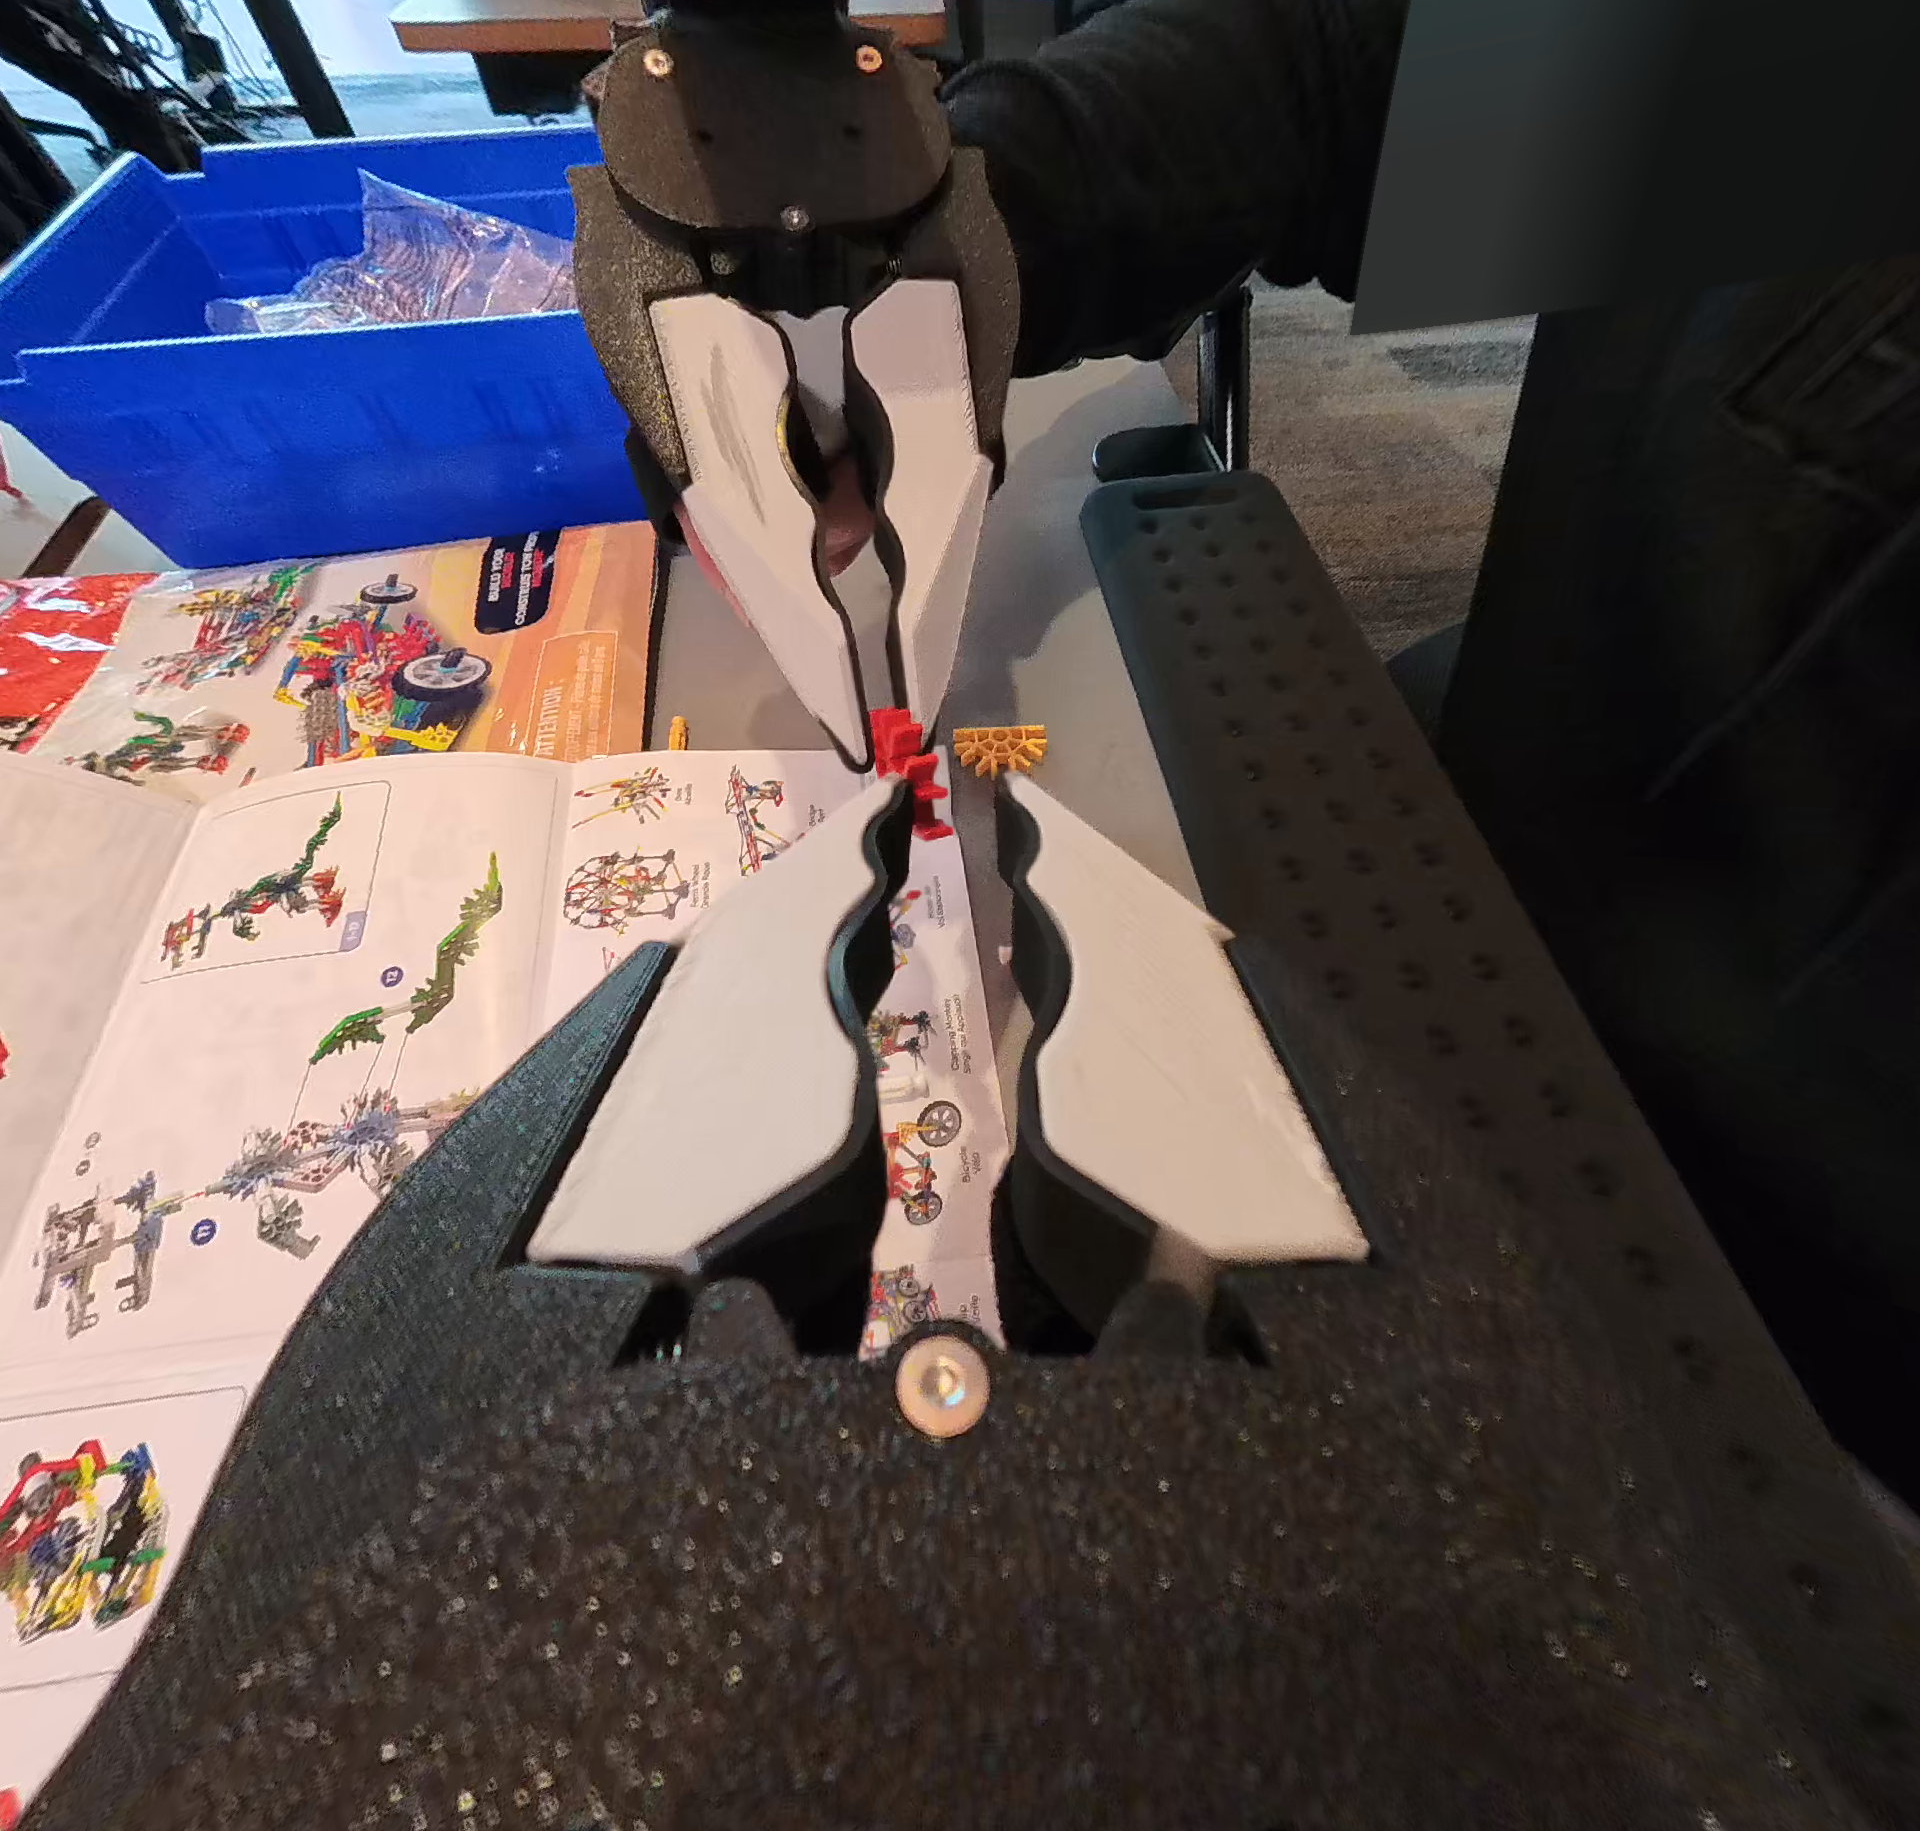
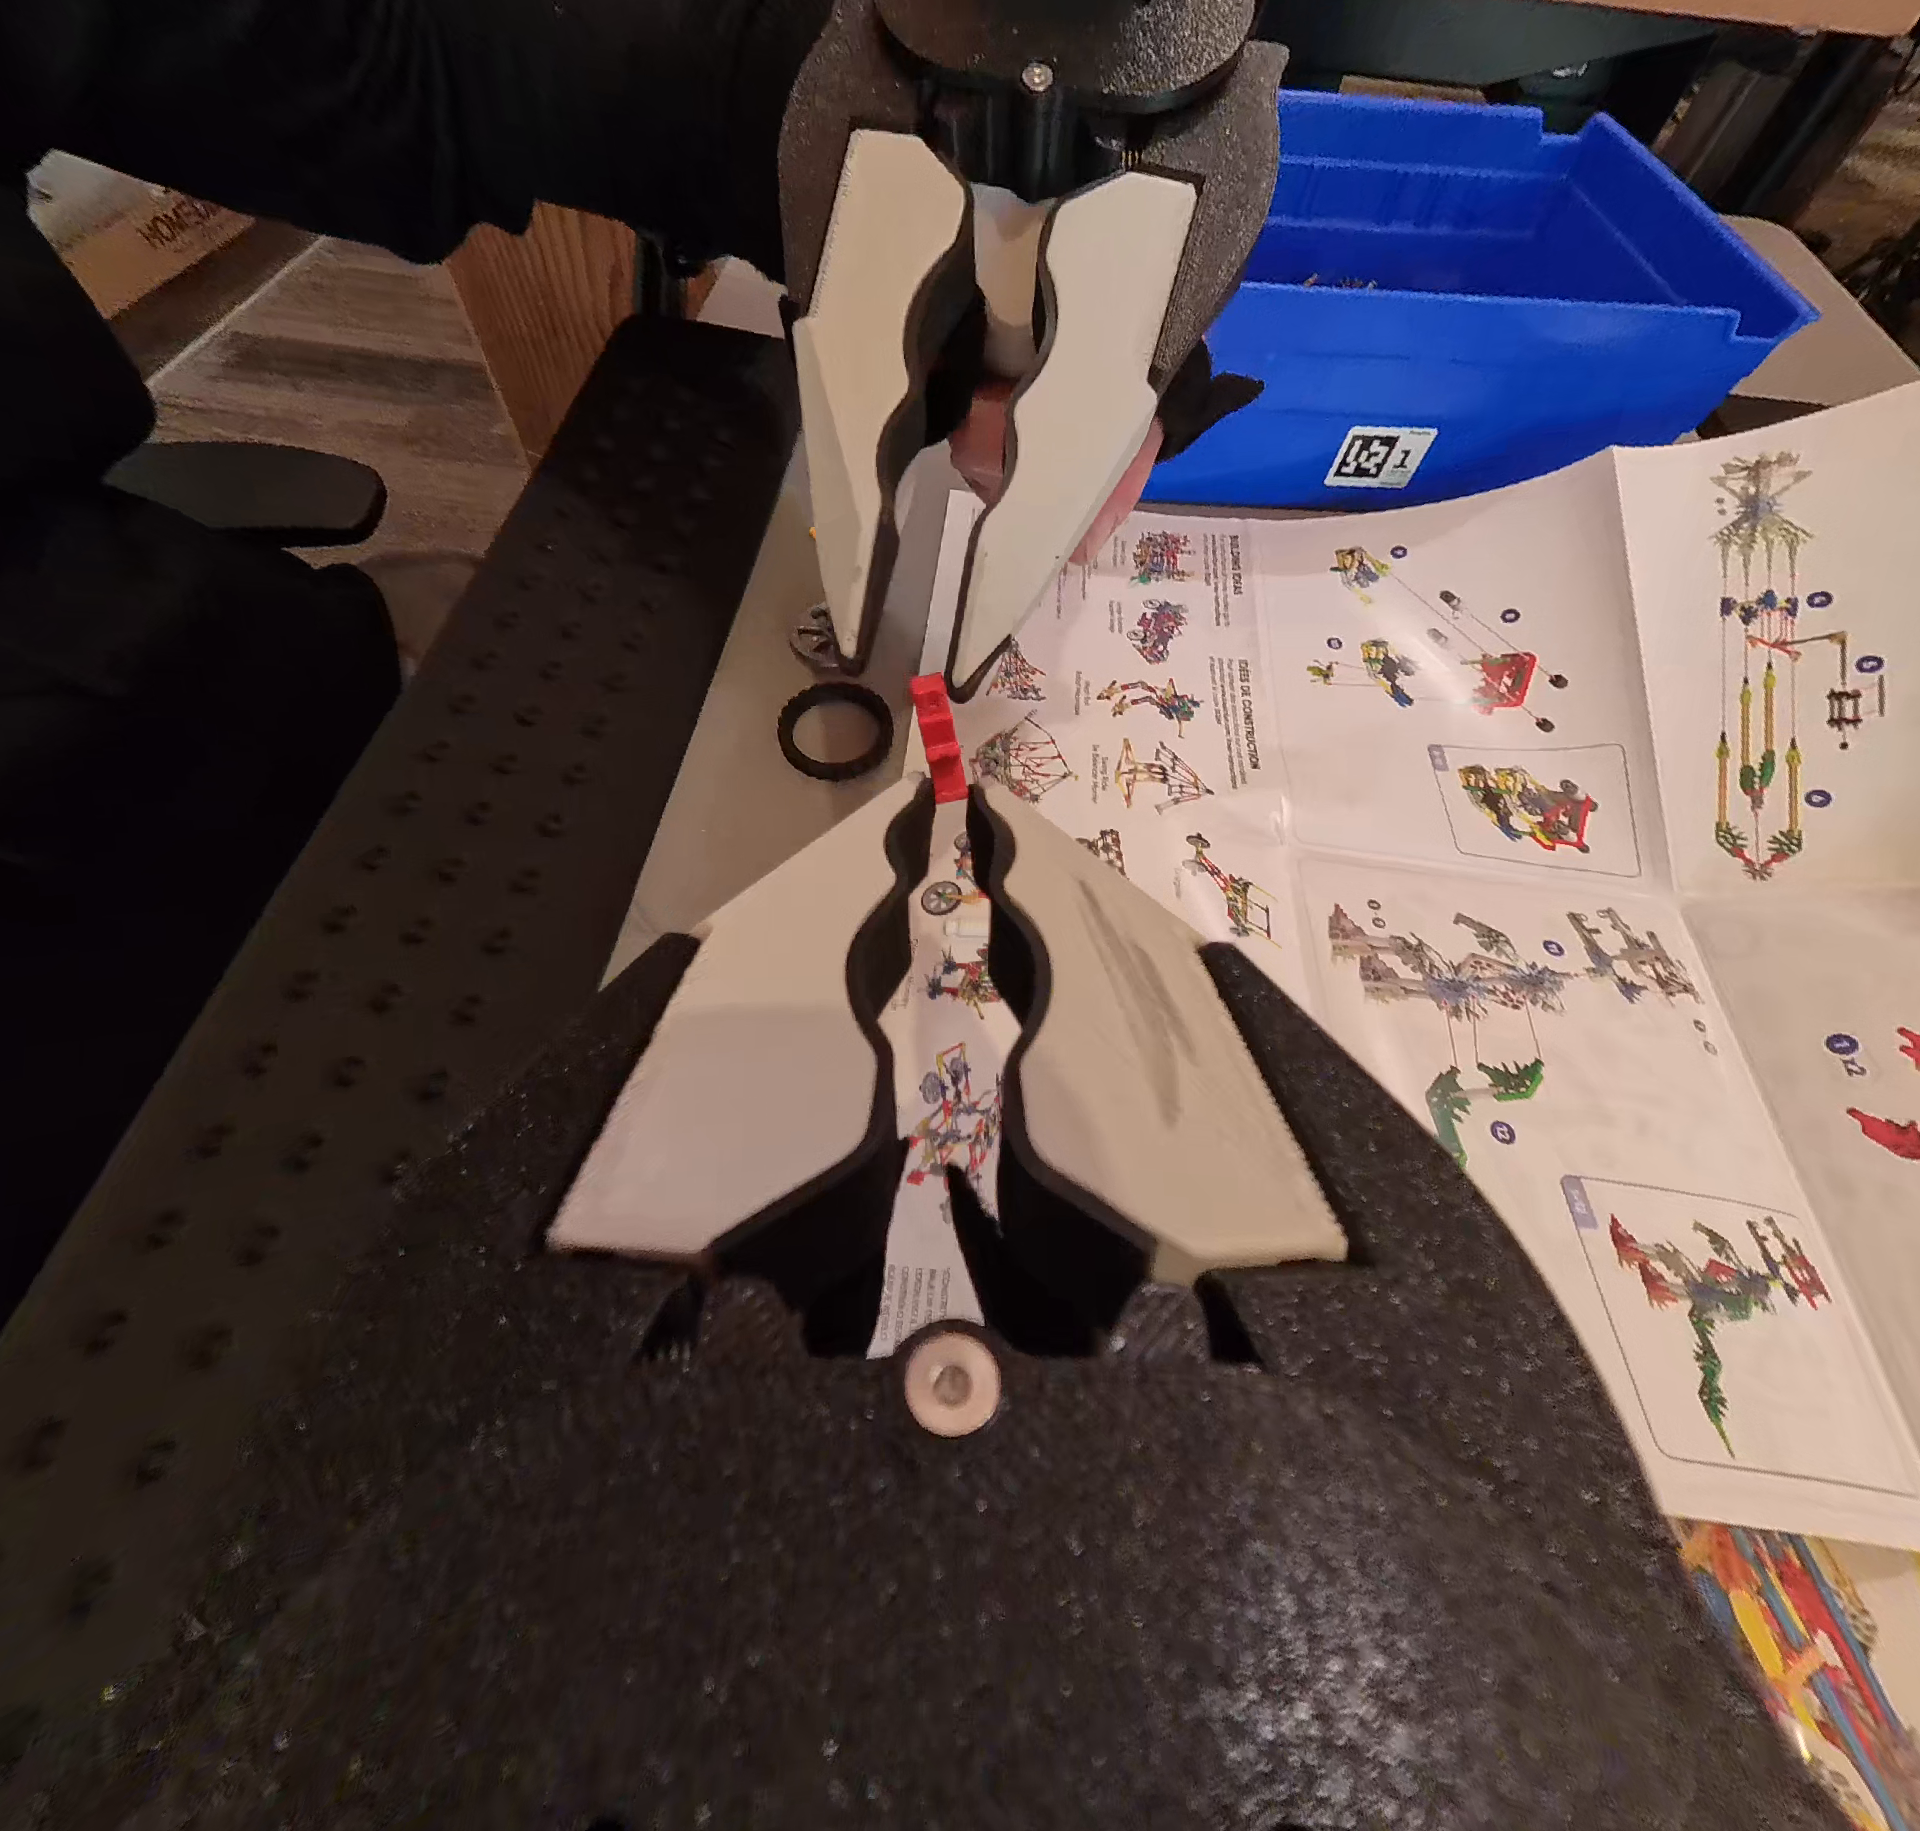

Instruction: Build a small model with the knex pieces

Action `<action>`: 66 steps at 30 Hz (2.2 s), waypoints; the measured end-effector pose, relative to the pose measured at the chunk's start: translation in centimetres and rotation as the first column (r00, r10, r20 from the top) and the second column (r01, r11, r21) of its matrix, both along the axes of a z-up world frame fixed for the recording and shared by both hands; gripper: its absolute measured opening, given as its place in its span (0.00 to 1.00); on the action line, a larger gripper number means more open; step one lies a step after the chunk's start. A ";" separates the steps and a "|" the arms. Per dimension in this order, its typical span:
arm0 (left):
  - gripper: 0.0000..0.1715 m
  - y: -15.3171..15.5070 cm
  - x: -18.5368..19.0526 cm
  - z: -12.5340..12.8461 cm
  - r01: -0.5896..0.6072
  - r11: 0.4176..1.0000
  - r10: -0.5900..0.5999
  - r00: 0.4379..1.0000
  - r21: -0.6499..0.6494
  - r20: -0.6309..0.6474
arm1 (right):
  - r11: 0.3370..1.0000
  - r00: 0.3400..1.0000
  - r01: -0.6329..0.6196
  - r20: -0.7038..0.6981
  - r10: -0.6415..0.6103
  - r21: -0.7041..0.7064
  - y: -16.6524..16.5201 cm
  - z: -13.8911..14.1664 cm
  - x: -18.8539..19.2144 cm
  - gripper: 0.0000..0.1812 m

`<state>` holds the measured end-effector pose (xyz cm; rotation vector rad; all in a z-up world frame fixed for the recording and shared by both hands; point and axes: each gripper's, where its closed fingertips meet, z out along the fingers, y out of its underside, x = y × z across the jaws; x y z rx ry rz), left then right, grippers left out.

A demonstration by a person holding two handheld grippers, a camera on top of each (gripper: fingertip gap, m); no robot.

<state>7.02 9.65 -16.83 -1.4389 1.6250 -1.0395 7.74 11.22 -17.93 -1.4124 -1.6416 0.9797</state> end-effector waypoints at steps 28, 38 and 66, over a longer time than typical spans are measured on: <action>0.03 2.2 0.2 -2.4 -0.105 0.975 0.129 0.986 0.196 -0.109 | 0.999 0.998 0.053 0.022 -0.053 -0.007 1.0 -0.7 0.0 0.03; 0.03 2.2 0.2 -2.1 -0.108 0.972 0.133 0.985 0.208 -0.107 | 0.999 0.997 0.052 0.060 -0.053 0.010 1.0 -1.4 0.1 0.03; 0.03 1.7 0.1 -2.8 -0.104 0.976 0.130 0.983 0.193 -0.129 | 0.998 0.992 0.042 0.115 -0.046 0.037 0.9 -2.7 0.2 0.09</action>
